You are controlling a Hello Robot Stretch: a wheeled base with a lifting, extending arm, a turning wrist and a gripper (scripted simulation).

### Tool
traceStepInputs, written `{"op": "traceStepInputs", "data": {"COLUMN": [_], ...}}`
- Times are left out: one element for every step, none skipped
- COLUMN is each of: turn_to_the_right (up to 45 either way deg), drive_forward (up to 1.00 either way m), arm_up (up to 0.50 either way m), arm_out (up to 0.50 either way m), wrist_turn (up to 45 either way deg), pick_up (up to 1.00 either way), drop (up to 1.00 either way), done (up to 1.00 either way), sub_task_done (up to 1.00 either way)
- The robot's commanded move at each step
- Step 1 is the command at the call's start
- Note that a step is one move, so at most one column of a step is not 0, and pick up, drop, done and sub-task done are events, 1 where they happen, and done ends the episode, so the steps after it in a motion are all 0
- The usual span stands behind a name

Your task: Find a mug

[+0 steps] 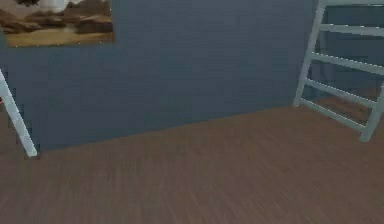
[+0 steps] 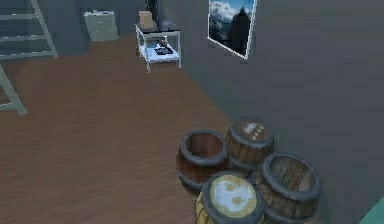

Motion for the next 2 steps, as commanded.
{"op": "traceStepInputs", "data": {"turn_to_the_right": [45.0, 18.0], "drive_forward": [0.0, 0.0], "arm_up": [0.0, 0.0], "arm_out": [0.0, 0.0], "wrist_turn": [0.0, 0.0], "pick_up": [0.0, 0.0], "drop": [0.0, 0.0], "done": [0.0, 0.0], "sub_task_done": [0.0, 0.0]}}
